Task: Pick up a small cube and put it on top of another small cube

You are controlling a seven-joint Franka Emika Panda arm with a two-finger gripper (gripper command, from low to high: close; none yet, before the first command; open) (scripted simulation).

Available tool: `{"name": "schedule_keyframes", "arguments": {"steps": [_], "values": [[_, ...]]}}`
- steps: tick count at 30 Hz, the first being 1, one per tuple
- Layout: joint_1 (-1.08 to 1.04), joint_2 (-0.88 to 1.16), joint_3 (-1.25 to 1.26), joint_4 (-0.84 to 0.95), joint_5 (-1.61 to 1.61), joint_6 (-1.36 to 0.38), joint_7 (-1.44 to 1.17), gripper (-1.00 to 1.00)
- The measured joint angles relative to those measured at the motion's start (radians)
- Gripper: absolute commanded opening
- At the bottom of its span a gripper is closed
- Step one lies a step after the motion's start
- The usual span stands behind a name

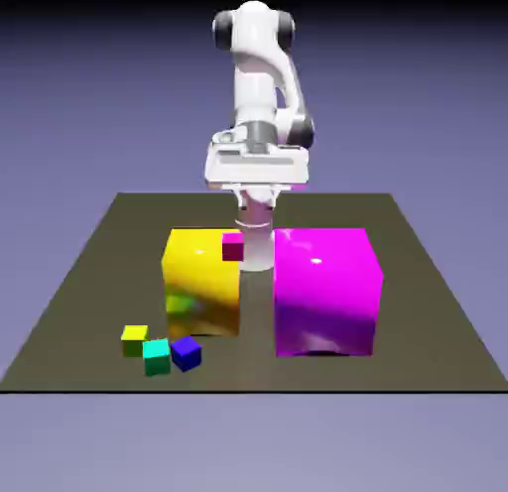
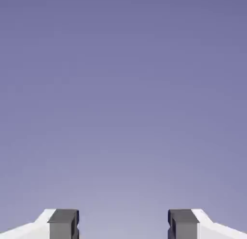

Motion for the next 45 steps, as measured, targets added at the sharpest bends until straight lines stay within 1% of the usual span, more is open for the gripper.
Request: {"name": "schedule_keyframes", "arguments": {"steps": [33,34,36,37,39,42,45], "values": [[-0.333,1.195,-0.49,0.898,0.737,-1.239,0.32,0.0],[-0.333,1.195,-0.49,0.898,0.737,-1.239,0.32,0.0],[-0.317,1.25,-0.45,0.856,0.796,-1.153,0.284,0.0],[-0.312,1.266,-0.439,0.843,0.813,-1.127,0.273,-1.0],[-0.312,1.267,-0.439,0.843,0.815,-1.127,0.272,-1.0],[-0.323,1.193,-0.486,0.913,0.727,-1.252,0.322,-1.0],[-0.248,1.176,-0.453,1.022,0.634,-1.351,0.34,-1.0]]}}
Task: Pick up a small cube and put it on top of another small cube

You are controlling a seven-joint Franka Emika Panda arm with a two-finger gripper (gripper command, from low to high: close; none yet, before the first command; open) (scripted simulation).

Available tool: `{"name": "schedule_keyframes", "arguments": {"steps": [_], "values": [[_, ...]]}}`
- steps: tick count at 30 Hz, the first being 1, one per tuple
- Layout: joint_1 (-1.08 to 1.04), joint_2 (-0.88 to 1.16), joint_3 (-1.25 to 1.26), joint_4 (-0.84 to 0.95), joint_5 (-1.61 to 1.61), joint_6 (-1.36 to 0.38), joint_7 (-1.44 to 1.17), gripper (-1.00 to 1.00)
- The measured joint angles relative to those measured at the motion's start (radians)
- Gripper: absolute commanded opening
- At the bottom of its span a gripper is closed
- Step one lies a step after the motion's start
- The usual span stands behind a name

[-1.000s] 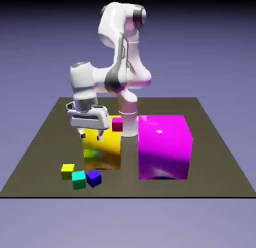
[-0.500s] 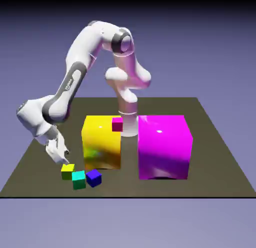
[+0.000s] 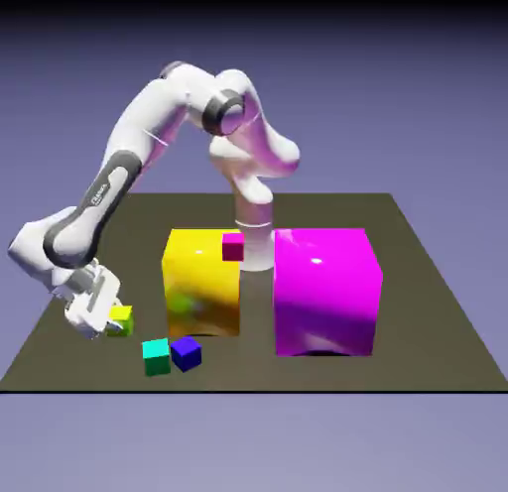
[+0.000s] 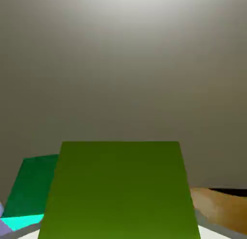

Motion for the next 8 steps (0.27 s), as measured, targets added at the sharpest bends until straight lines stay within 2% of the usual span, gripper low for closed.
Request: {"name": "schedule_keyframes", "arguments": {"steps": [2,5,6,8], "values": [[0.023,-0.005,0.01,0.033,-0.029,-0.03,0.005,-1.0],[0.055,0.033,0.042,-0.069,0.02,0.1,-0.035,-1.0],[0.055,0.034,0.042,-0.07,0.021,0.102,-0.036,1.0],[0.055,0.034,0.042,-0.07,0.019,0.101,-0.035,1.0]]}}
